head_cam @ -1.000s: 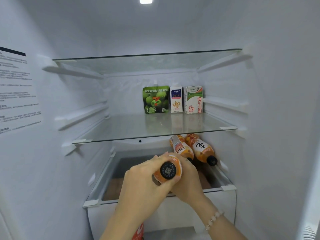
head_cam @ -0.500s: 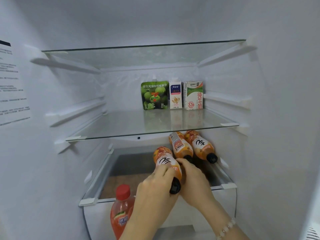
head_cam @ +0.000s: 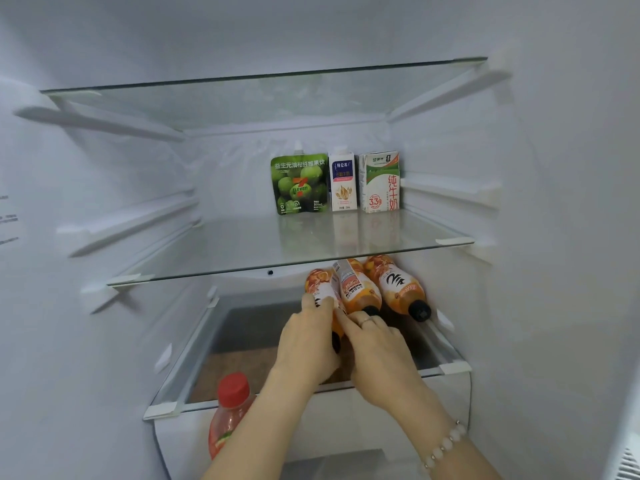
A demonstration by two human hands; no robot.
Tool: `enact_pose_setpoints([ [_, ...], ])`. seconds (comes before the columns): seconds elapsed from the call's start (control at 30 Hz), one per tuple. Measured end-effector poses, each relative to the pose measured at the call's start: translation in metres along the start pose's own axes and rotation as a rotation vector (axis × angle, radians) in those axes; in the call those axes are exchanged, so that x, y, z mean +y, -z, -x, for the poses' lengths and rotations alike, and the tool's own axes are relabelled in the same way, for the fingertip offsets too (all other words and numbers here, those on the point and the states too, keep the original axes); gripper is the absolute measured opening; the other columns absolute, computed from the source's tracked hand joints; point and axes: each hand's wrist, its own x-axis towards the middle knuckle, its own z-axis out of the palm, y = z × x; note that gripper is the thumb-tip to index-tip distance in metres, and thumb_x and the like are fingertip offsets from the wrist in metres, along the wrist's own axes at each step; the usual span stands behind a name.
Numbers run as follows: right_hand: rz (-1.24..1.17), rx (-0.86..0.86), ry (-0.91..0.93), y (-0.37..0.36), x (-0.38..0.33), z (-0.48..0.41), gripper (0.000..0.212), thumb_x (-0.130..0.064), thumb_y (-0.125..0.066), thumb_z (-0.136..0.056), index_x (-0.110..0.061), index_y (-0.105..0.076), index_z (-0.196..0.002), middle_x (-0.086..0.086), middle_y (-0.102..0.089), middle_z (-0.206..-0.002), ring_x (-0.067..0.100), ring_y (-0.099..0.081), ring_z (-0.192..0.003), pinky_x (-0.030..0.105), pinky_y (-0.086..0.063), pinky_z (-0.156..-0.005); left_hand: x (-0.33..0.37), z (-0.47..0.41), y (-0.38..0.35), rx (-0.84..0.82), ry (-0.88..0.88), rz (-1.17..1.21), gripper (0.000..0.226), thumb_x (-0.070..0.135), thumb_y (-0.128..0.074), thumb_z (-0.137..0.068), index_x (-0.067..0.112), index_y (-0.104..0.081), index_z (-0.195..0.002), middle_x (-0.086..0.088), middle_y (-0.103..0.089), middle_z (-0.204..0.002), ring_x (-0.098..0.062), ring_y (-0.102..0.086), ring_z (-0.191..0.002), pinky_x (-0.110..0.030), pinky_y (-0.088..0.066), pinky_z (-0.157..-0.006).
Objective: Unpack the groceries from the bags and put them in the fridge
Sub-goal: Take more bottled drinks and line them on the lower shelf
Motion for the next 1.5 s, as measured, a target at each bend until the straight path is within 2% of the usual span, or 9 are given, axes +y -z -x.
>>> enact_pose_setpoints([
  [0.2,0.15,-0.001,-0.035,0.002,-0.007,-0.018,0.072,-0.017,-0.06,-0.087,-0.021,-0.022,-0.148,0.0,-0.034,-0.146,0.021,-0.024,-0.136,0.043,-0.018,-0.112,-0.004,-0.021,0.012,-0.147,0.0,0.002,0.045,0.019,-0.071,-0.077,0.016,-0.05,-0.117,-0.011,-0.042,-0.123,-0.029,-0.057,-0.1,-0.034,-0.051,-0.08],
  [0.37,0.191,-0.019,-0.07,-0.003,-0.005,-0.023,0.074,-0.019,-0.058,-0.088,-0.022,-0.017,-0.15,0.0,-0.037,-0.145,0.022,-0.019,-0.14,0.055,0.008,-0.112,-0.008,-0.04,0.018,-0.232,-0.023,0.014,0.053,0.02,-0.078,-0.069,0.014,-0.054,-0.116,-0.009,-0.052,-0.116,-0.028,-0.055,-0.102,-0.031,-0.047,-0.076],
  [0.57,0.213,-0.016,-0.076,-0.002,-0.011,-0.036,0.062,-0.02,-0.052,-0.091,-0.018,-0.026,-0.147,0.002,-0.042,-0.142,0.023,-0.021,-0.139,0.058,0.015,-0.109,-0.011,-0.059,0.014,-0.25,-0.011,0.033,0.052,0.014,-0.076,-0.071,0.013,-0.052,-0.117,-0.009,-0.055,-0.115,-0.027,-0.053,-0.104,-0.03,-0.046,-0.076],
  [0.83,0.131,-0.038,-0.102,-0.001,-0.014,-0.041,0.056,-0.022,-0.053,-0.091,-0.018,-0.034,-0.143,0.002,-0.043,-0.141,0.022,-0.021,-0.139,0.054,0.001,-0.116,-0.018,-0.064,0.01,-0.273,-0.026,0.039,0.055,0.015,-0.074,-0.071,0.015,-0.051,-0.12,-0.008,-0.053,-0.118,-0.026,-0.051,-0.107,-0.033,-0.047,-0.083],
  [0.97,0.073,-0.028,-0.13,-0.005,-0.013,-0.036,0.067,-0.02,-0.053,-0.09,-0.019,-0.021,-0.149,-0.001,-0.035,-0.147,0.019,-0.013,-0.143,0.052,0.004,-0.116,-0.017,-0.059,0.013,-0.3,-0.022,0.102,0.06,0.015,-0.076,-0.068,0.015,-0.049,-0.121,-0.006,-0.053,-0.118,-0.025,-0.053,-0.106,-0.034,-0.05,-0.086],
  [1.13,0.067,-0.032,-0.147,-0.004,-0.013,-0.033,0.071,-0.017,-0.051,-0.092,-0.02,-0.012,-0.151,0.0,-0.031,-0.151,0.017,-0.009,-0.144,0.052,0.003,-0.116,-0.031,-0.055,0.024,-0.4,-0.014,0.203,0.1,0.025,-0.084,-0.055,0.021,-0.031,-0.14,0.0,-0.041,-0.141,-0.022,-0.044,-0.124,-0.036,-0.042,-0.102],
  [1.27,0.061,-0.027,-0.149,0.001,-0.014,-0.033,0.069,-0.014,-0.048,-0.093,-0.021,-0.013,-0.151,0.0,-0.031,-0.15,0.017,-0.011,-0.144,0.05,0.002,-0.116,-0.042,-0.033,0.053,-0.416,-0.072,0.203,0.078,0.023,-0.073,-0.077,0.022,-0.032,-0.143,0.002,-0.04,-0.144,-0.018,-0.042,-0.128,-0.029,-0.036,-0.104],
  [1.37,-0.026,0.052,-0.164,0.006,-0.017,-0.03,0.07,-0.015,-0.053,-0.09,-0.023,-0.016,-0.15,-0.002,-0.028,-0.152,0.016,-0.011,-0.144,0.044,0.0,-0.118,-0.059,-0.002,0.073,-0.408,-0.082,0.157,0.07,0.038,-0.066,-0.083,0.026,-0.033,-0.143,0.006,-0.038,-0.147,-0.012,-0.04,-0.131,-0.028,-0.035,-0.108],
  [1.5,-0.213,0.22,-0.177,0.004,-0.032,-0.015,0.063,-0.006,-0.058,-0.086,-0.021,-0.033,-0.142,-0.003,-0.033,-0.148,0.015,-0.022,-0.141,0.029,-0.017,-0.117,-0.084,0.044,0.077,-0.352,0.026,0.089,0.071,0.053,-0.057,-0.085,0.027,-0.03,-0.144,0.007,-0.035,-0.148,-0.011,-0.036,-0.133,-0.026,-0.032,-0.109],
])
